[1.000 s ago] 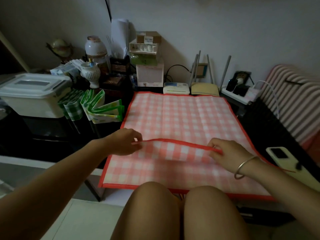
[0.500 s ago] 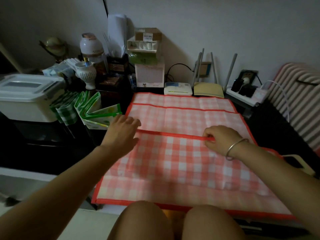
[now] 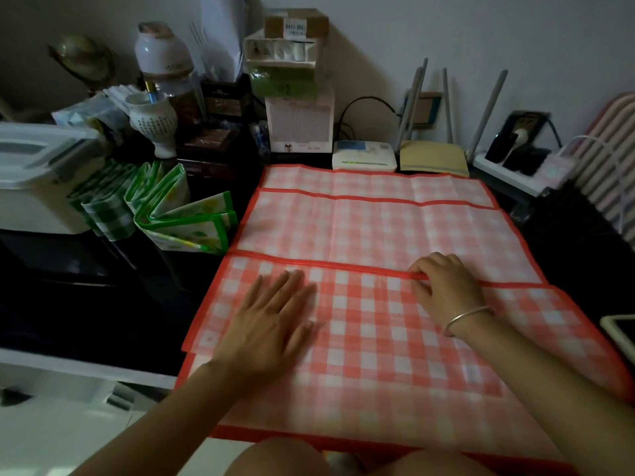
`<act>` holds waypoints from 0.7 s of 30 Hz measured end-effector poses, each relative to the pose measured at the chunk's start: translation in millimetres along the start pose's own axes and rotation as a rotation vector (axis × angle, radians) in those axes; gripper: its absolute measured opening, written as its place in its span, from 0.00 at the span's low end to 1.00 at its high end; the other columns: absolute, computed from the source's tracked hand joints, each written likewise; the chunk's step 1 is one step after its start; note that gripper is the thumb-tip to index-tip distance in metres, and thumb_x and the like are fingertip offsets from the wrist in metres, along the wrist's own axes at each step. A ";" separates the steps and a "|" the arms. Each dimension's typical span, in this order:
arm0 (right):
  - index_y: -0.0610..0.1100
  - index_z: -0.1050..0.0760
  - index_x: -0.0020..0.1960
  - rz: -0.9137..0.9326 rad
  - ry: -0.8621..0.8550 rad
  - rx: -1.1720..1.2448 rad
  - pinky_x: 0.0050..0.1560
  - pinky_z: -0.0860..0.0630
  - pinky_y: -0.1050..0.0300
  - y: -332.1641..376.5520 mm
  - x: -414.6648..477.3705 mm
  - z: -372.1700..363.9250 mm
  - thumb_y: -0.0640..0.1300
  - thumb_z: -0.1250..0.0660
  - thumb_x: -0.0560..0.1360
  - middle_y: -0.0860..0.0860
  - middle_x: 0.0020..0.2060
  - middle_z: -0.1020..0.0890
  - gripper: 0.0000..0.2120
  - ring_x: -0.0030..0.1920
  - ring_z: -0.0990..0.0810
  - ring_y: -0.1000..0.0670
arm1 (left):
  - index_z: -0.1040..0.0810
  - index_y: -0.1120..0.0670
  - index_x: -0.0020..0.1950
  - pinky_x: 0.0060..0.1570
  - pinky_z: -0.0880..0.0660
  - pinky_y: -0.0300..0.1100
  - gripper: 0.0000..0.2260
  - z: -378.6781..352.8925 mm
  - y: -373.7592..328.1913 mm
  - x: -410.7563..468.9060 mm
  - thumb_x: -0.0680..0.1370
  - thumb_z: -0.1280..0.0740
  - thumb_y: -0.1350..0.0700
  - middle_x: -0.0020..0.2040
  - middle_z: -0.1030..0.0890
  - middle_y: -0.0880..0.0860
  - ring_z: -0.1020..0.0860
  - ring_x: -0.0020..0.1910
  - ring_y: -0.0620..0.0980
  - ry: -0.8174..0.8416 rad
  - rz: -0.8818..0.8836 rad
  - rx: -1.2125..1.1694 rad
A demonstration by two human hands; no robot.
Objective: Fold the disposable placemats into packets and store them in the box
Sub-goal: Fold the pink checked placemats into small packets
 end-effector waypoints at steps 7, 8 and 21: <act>0.47 0.21 0.49 -0.039 -0.027 -0.041 0.52 0.28 0.47 -4.4 2.1 -7.1 0.44 0.32 0.74 0.49 0.47 0.21 0.04 0.51 0.26 0.44 | 0.57 0.44 0.79 0.75 0.65 0.49 0.30 -1.0 0.5 0.1 0.79 0.64 0.35 0.79 0.60 0.47 0.67 0.76 0.42 -0.028 -0.002 -0.005; 0.47 0.21 0.49 -0.038 -0.028 -0.040 0.52 0.28 0.47 -4.6 1.3 -7.6 0.44 0.32 0.74 0.49 0.47 0.21 0.04 0.51 0.26 0.44 | 0.58 0.45 0.79 0.76 0.65 0.50 0.30 -1.9 0.9 0.2 0.80 0.64 0.35 0.79 0.60 0.47 0.67 0.76 0.42 -0.027 -0.004 -0.002; 0.61 0.62 0.76 0.281 0.378 -0.181 0.72 0.63 0.34 110.0 -63.7 -47.5 0.63 0.62 0.76 0.56 0.77 0.62 0.29 0.76 0.67 0.48 | 0.55 0.44 0.80 0.74 0.63 0.61 0.30 -6.6 3.3 0.1 0.79 0.63 0.34 0.80 0.57 0.46 0.63 0.78 0.44 -0.038 0.013 0.026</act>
Point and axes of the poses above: each hand's wrist, its own x-axis towards the middle knuckle, its own z-axis out of the back of the hand, y = z × x, the point moved 8 cm from there along x, towards the middle knuckle
